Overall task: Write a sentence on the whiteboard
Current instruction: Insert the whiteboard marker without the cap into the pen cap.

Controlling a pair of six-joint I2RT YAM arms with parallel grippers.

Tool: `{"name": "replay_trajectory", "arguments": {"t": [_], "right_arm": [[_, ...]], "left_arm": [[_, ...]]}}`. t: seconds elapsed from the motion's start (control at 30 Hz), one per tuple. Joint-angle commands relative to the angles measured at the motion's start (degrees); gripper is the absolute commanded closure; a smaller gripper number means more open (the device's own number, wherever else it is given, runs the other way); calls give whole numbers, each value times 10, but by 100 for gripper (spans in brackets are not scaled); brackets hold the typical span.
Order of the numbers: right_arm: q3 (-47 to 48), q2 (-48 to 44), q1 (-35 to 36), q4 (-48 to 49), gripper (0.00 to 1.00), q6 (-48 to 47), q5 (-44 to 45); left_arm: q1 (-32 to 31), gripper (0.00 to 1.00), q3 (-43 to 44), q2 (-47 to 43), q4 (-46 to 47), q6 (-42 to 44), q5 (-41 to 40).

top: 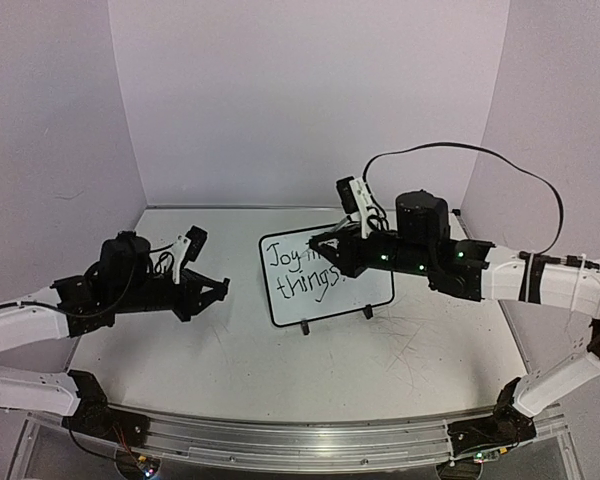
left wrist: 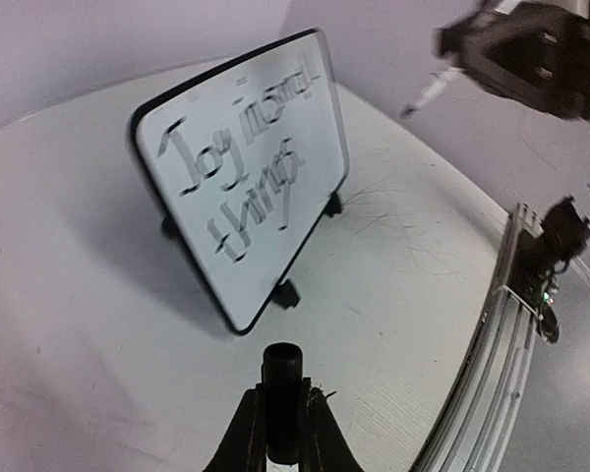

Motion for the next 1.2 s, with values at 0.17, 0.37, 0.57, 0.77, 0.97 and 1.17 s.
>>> {"name": "replay_trajectory", "arguments": {"t": [0.17,0.37,0.57,0.77,0.97,1.17], "right_arm": [[95,63,22,-31,100,62,-113],[119,85,40,-33,100,61,-97],[137,113,48,-34,100,59,-97],[142,118,50,-35,100,55,-70],[142,120,50,-35,100,54,-47],[149,128,50,-35,100,53,-51]], "left_arm": [[-41,100,7,59,189,275,-21],[-43,100,17,76,192,300,-12],[-45,100,10,71,192,299,-13],[-46,100,11,73,191,302,-10],[-46,100,11,74,191,304,-6],[-46,100,11,77,191,305,-3]]}}
